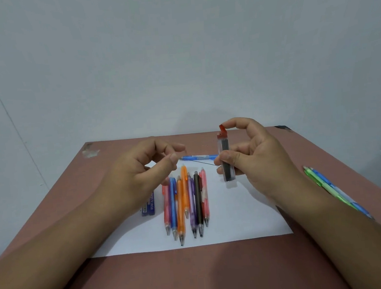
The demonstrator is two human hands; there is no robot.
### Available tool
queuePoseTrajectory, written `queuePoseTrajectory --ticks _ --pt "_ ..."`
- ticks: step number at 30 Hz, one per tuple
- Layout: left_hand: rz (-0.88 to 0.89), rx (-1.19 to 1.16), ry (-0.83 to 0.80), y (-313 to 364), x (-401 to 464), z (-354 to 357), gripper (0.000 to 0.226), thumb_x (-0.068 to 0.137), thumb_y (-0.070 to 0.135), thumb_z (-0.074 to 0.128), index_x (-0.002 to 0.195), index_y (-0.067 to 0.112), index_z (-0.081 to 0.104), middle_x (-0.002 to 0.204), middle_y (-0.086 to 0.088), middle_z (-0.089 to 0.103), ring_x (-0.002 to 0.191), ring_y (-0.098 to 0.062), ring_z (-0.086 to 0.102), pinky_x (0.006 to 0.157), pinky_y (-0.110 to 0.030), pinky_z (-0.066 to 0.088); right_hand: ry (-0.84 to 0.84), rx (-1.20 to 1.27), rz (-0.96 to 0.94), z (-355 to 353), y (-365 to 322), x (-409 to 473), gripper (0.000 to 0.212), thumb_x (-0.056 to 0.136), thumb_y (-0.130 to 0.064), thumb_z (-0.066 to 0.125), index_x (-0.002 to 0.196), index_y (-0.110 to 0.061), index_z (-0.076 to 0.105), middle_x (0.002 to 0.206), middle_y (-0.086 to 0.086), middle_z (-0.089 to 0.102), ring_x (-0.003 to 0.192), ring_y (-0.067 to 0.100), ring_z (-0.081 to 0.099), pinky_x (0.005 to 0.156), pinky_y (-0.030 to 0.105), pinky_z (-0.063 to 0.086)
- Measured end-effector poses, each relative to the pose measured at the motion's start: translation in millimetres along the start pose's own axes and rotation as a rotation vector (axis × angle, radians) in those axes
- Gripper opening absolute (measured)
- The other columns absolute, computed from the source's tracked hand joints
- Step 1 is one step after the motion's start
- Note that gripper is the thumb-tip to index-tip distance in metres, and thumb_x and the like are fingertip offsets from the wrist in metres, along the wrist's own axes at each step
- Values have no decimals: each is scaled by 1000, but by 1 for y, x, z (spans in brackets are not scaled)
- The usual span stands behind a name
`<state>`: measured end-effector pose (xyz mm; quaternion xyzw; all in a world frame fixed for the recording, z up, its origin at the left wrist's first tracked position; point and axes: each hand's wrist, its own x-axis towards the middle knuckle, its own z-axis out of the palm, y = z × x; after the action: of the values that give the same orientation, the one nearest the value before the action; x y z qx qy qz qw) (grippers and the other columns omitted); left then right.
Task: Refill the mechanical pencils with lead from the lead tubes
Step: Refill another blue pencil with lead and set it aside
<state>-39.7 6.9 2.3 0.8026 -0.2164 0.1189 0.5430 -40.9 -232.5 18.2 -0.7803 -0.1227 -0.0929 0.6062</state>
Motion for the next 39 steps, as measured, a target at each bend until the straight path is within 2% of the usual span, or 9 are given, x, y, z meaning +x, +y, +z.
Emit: queuePoseTrajectory --ticks 10,16,20,23,25,28,32,36,39 --pt "-50 14 60 -4 2 -5 32 87 45 56 95 15 65 112 16 73 103 -15 69 71 -38 61 1 -46 16 -13 -3 3 38 96 -3 66 113 -36 61 82 7 77 78 22 77 70 34 63" --pt "-79 19 67 -11 6 -7 29 92 41 55 96 14 64 111 16 73 102 -11 69 74 -36 62 -183 -129 74 -24 4 2 36 88 -2 74 104 -34 72 86 11 68 67 24 66 62 34 54" --pt "-106 -1 53 -14 6 -6 31 88 45 56 97 16 65 110 16 73 102 -10 69 73 -27 61 -251 -400 66 -21 9 1 26 84 -14 79 95 -37 75 87 -9 67 61 7 56 71 30 52" --pt "-129 -47 42 -13 5 -2 31 87 45 56 96 16 65 108 17 74 103 -4 69 65 -16 56 -338 -575 66 -20 9 0 14 86 -27 78 93 -39 75 83 -18 67 69 0 58 65 13 47" --pt "-140 -51 37 -10 4 0 32 87 45 56 95 15 64 106 19 74 100 -2 70 63 -16 56 -355 -664 44 -19 10 0 8 88 -36 75 94 -41 75 82 -21 66 72 -5 58 61 11 43" --pt "-147 -59 24 -6 2 3 33 87 45 56 95 14 63 105 20 74 97 -4 72 61 -21 58 -285 -738 6 -19 12 1 6 87 -45 72 87 -41 75 83 -20 67 74 -2 60 63 17 45" --pt "-165 -27 15 -4 1 4 31 85 50 56 95 21 63 106 25 72 97 -3 71 60 -24 60 -111 -621 -153 -22 18 2 10 87 -41 75 80 -34 74 67 -9 63 55 4 49 59 30 47" --pt "-107 228 48 -6 1 7 30 78 68 49 92 44 59 104 38 66 100 6 63 64 -21 58 -48 -600 -408 -15 22 3 5 87 -34 77 88 -30 75 61 -9 55 57 10 49 55 31 45" --pt "-12 348 72 -9 1 9 29 80 69 47 93 46 58 106 34 67 104 4 60 65 -17 50 -26 -608 -489 -9 26 5 8 87 -34 74 94 -30 76 65 -14 55 60 12 51 56 29 46"
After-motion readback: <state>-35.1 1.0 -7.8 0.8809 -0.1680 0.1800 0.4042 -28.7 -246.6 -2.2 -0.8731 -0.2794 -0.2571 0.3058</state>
